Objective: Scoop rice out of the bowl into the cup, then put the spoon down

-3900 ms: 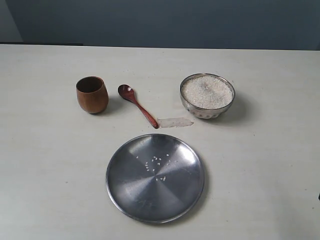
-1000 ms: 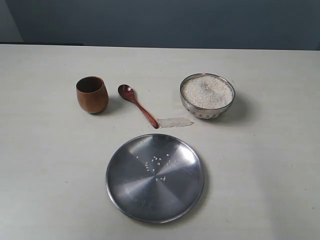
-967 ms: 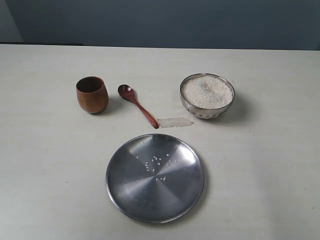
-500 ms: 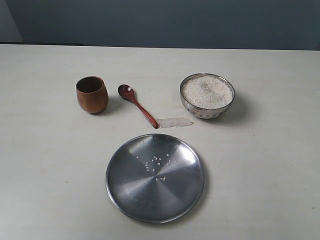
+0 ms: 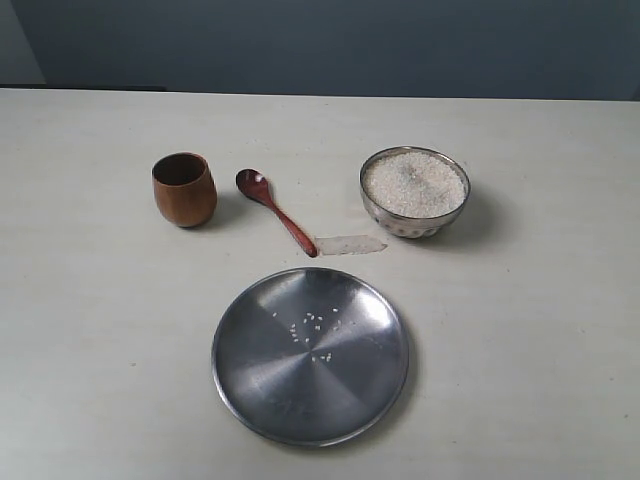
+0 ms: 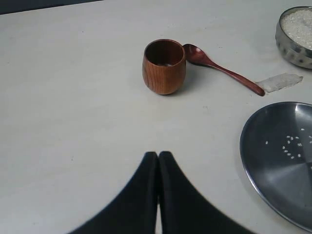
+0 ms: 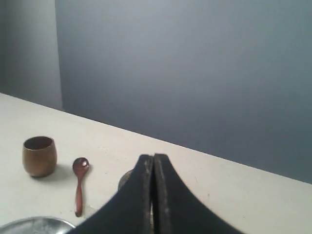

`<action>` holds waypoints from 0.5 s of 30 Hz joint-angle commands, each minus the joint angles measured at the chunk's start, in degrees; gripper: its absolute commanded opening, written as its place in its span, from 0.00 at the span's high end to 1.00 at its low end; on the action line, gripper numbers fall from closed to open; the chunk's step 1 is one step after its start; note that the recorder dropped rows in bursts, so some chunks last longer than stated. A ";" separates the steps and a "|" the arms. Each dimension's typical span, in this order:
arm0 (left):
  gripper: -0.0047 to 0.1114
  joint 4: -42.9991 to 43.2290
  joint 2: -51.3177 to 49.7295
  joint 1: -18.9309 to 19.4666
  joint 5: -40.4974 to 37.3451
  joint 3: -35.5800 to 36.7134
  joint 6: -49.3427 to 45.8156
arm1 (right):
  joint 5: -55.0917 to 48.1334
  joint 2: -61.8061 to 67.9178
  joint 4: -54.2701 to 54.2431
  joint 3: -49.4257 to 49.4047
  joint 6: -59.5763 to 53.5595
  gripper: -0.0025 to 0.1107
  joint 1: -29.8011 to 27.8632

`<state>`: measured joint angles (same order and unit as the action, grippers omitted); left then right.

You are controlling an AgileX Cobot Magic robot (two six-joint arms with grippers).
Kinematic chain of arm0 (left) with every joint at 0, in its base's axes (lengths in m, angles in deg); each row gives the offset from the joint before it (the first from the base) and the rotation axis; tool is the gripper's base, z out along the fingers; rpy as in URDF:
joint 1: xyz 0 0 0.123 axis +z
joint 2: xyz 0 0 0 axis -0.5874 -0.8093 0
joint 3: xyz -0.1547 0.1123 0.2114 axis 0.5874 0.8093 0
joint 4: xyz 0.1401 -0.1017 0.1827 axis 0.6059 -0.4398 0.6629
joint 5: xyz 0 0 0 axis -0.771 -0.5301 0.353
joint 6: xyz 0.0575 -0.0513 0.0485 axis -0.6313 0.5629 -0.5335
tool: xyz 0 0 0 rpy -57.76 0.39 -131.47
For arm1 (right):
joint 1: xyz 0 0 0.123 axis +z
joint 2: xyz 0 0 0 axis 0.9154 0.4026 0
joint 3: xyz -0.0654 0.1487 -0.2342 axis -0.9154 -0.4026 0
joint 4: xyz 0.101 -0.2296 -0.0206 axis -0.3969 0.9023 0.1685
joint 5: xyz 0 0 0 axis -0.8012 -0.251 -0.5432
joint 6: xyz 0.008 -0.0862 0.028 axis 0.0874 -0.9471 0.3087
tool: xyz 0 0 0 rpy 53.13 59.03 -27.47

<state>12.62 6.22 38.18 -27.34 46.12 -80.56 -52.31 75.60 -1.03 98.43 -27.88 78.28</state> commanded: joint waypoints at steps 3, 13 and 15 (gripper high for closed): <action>0.96 -0.01 -0.12 -0.37 0.00 -0.35 0.04 | -0.66 -0.23 -9.35 4.87 -0.37 0.98 0.12; 0.96 -0.01 -0.12 -0.37 0.00 -0.35 0.04 | -10.26 -0.23 13.94 13.76 24.25 0.98 0.12; 0.96 -0.01 -0.12 -0.37 0.00 -0.35 0.04 | -11.39 -0.23 16.50 14.83 27.39 0.98 0.12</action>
<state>12.62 6.22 38.18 -27.37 46.12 -80.56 -62.46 75.48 11.28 111.93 -4.93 78.28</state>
